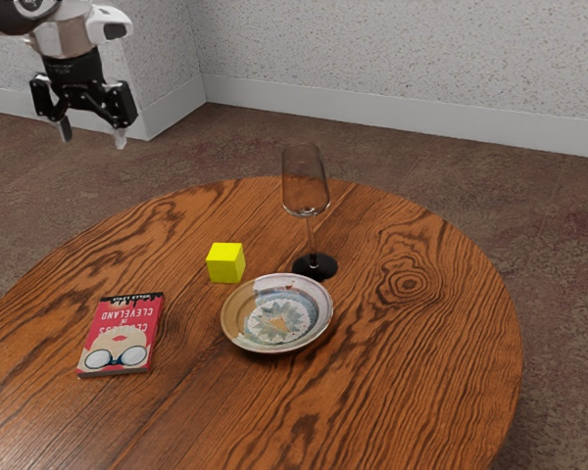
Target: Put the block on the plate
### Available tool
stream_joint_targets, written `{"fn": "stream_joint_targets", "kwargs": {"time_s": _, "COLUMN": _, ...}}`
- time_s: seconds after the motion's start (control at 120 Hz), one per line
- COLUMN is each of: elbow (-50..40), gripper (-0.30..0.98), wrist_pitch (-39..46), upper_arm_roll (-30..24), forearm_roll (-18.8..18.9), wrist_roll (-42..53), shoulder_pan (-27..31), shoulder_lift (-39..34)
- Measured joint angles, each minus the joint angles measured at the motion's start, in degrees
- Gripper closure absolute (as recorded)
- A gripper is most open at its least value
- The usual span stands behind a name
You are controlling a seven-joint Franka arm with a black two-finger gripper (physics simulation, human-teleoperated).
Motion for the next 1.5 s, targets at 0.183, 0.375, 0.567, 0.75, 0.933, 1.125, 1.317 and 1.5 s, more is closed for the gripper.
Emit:
{"fn": "stream_joint_targets", "kwargs": {"time_s": 0.183, "elbow": -0.05, "gripper": 0.00, "wrist_pitch": 1.04, "upper_arm_roll": 0.01, "forearm_roll": -0.09, "wrist_roll": -1.79, "shoulder_pan": -0.52, "shoulder_lift": 4.03}}
{"fn": "stream_joint_targets", "kwargs": {"time_s": 0.375, "elbow": -4.09, "gripper": 0.00, "wrist_pitch": 7.17, "upper_arm_roll": 0.10, "forearm_roll": -2.40, "wrist_roll": -3.56, "shoulder_pan": -0.50, "shoulder_lift": 12.59}}
{"fn": "stream_joint_targets", "kwargs": {"time_s": 0.567, "elbow": -5.59, "gripper": 0.00, "wrist_pitch": 16.22, "upper_arm_roll": 0.10, "forearm_roll": -8.15, "wrist_roll": -6.13, "shoulder_pan": -0.64, "shoulder_lift": 20.60}}
{"fn": "stream_joint_targets", "kwargs": {"time_s": 0.75, "elbow": -3.90, "gripper": 0.00, "wrist_pitch": 22.88, "upper_arm_roll": 0.15, "forearm_roll": -11.22, "wrist_roll": -8.99, "shoulder_pan": -0.71, "shoulder_lift": 27.29}}
{"fn": "stream_joint_targets", "kwargs": {"time_s": 0.933, "elbow": 0.59, "gripper": 0.00, "wrist_pitch": 27.43, "upper_arm_roll": 0.34, "forearm_roll": -11.74, "wrist_roll": -10.34, "shoulder_pan": -0.31, "shoulder_lift": 33.60}}
{"fn": "stream_joint_targets", "kwargs": {"time_s": 1.125, "elbow": 7.44, "gripper": 0.00, "wrist_pitch": 29.42, "upper_arm_roll": 0.06, "forearm_roll": -12.49, "wrist_roll": -10.15, "shoulder_pan": 1.12, "shoulder_lift": 40.34}}
{"fn": "stream_joint_targets", "kwargs": {"time_s": 1.317, "elbow": 10.97, "gripper": 0.00, "wrist_pitch": 31.18, "upper_arm_roll": -0.01, "forearm_roll": -13.40, "wrist_roll": -9.18, "shoulder_pan": 2.04, "shoulder_lift": 44.50}}
{"fn": "stream_joint_targets", "kwargs": {"time_s": 1.5, "elbow": 14.94, "gripper": 0.00, "wrist_pitch": 32.06, "upper_arm_roll": -0.13, "forearm_roll": -14.30, "wrist_roll": -7.84, "shoulder_pan": 2.75, "shoulder_lift": 48.15}}
